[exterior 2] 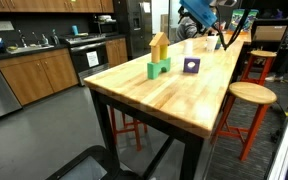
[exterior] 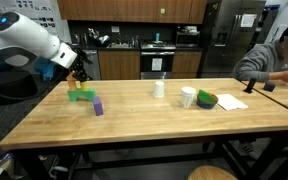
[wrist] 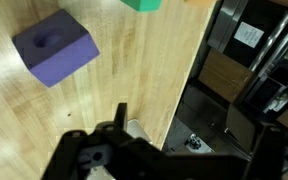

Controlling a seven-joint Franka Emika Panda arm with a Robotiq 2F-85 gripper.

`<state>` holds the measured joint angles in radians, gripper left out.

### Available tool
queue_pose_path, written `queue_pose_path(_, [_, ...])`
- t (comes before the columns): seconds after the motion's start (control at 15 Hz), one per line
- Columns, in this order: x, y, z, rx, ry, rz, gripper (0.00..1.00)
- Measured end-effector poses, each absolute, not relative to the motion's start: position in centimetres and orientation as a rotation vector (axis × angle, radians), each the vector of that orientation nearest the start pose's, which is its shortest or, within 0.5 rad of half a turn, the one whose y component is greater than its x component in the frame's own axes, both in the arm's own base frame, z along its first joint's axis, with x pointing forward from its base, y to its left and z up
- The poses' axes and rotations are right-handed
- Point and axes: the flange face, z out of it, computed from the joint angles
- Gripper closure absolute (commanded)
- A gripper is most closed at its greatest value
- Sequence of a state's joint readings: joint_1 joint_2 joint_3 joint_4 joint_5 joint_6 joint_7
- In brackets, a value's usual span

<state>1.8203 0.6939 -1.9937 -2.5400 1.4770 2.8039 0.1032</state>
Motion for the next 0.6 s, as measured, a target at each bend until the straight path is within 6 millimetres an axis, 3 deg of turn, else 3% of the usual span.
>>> queue_pose_path(0.33, [40.8, -11.4, 47.4, -1.935, 1.677, -1.211, 0.00])
queue_pose_path(0.6, [39.1, -12.2, 48.4, -1.859, 1.671, -1.206, 0.00])
